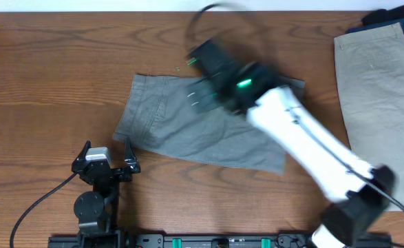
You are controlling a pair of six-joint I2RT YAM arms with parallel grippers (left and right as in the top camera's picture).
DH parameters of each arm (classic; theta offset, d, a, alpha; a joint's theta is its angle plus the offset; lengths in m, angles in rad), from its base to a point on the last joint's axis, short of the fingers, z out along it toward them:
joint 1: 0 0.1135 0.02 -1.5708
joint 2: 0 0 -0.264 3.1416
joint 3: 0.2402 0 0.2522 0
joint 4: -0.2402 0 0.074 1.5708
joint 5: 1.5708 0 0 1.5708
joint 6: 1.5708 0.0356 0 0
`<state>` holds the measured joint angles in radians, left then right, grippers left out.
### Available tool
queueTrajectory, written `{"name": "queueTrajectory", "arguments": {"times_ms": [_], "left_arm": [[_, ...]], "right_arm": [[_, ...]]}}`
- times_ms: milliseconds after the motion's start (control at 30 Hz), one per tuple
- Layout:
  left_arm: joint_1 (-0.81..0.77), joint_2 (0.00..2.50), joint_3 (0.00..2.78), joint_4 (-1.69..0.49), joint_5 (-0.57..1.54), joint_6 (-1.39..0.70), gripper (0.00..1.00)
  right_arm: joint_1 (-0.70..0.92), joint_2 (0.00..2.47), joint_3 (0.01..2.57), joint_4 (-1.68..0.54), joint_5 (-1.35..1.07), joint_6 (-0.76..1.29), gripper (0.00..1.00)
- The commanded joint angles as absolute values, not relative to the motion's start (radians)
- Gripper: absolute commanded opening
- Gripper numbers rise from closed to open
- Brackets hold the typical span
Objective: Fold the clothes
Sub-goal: 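Pull the shorts left onto the open table with the right gripper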
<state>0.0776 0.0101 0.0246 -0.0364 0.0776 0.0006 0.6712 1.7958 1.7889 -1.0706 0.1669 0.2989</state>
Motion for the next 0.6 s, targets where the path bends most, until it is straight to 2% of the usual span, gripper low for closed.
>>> {"name": "queueTrajectory", "arguments": {"times_ms": [0,200,367,567], "left_arm": [[0.080,0.004,0.004,-0.062,0.085,0.007,0.98],[0.080,0.004,0.004,-0.062,0.085,0.007,0.98],[0.080,0.004,0.004,-0.062,0.085,0.007,0.98],[0.080,0.004,0.004,-0.062,0.085,0.007,0.98]], "right_arm": [[0.546,1.774,1.799,-1.181,0.218,0.325,0.99],[0.360,1.804,1.727,-1.372,0.214,0.353,0.99],[0.244,1.807,1.540,-1.296,0.201,0.446,0.99],[0.157,1.807,1.345,-1.142,0.019,0.448,0.99]]}}
